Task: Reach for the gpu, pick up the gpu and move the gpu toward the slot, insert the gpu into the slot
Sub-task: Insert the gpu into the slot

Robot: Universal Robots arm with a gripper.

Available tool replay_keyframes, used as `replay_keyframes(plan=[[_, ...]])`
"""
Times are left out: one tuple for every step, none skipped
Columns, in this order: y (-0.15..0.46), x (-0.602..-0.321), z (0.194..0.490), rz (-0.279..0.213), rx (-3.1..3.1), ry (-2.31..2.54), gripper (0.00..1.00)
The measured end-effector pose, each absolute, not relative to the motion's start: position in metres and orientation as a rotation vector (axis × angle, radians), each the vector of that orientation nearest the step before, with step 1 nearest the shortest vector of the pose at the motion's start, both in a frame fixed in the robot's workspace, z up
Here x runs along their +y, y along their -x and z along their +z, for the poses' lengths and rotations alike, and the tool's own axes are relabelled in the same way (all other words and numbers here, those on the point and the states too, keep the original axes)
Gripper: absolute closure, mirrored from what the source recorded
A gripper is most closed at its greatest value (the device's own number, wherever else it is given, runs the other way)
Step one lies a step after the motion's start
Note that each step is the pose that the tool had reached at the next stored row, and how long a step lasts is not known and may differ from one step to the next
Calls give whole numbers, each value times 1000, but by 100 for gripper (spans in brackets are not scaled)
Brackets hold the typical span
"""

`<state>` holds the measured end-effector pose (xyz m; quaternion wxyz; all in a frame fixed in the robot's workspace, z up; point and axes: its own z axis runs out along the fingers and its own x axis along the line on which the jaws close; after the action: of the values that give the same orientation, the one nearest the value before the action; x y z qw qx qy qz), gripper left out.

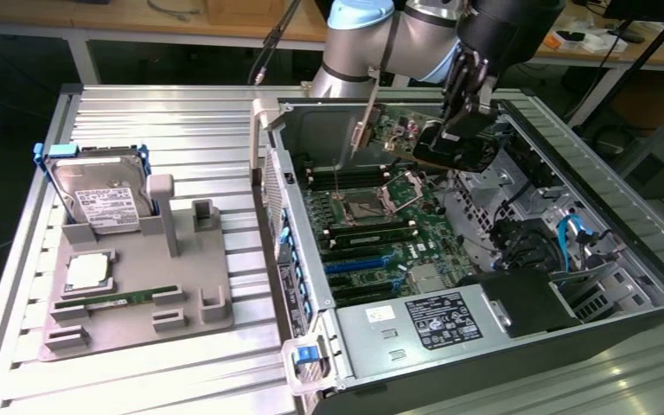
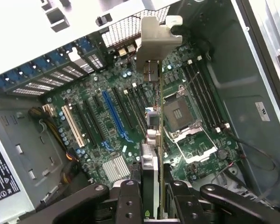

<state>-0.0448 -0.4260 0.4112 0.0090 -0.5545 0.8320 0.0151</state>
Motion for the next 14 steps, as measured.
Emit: replay_keyframes(plan=[[45, -426, 411, 42, 2584, 1745, 73], [45, -426, 411, 38, 2572, 1758, 73], [45, -426, 411, 36, 2558, 1775, 73], [45, -426, 411, 35, 2545, 1791, 73], [45, -426, 411, 33, 2531, 1807, 73], [45, -426, 411, 30, 2516, 1823, 73], [45, -426, 410, 26, 2499, 1840, 73], [45, -426, 410, 23, 2486, 1852, 73], [45, -426, 410, 20, 2471, 1869, 73], [45, -426, 410, 19, 2453, 1890, 73], [45, -426, 410, 17, 2434, 1912, 73], [45, -426, 409, 17, 2421, 1927, 73], [45, -427, 409, 17, 2403, 1948, 73], [45, -427, 409, 17, 2381, 1974, 73]])
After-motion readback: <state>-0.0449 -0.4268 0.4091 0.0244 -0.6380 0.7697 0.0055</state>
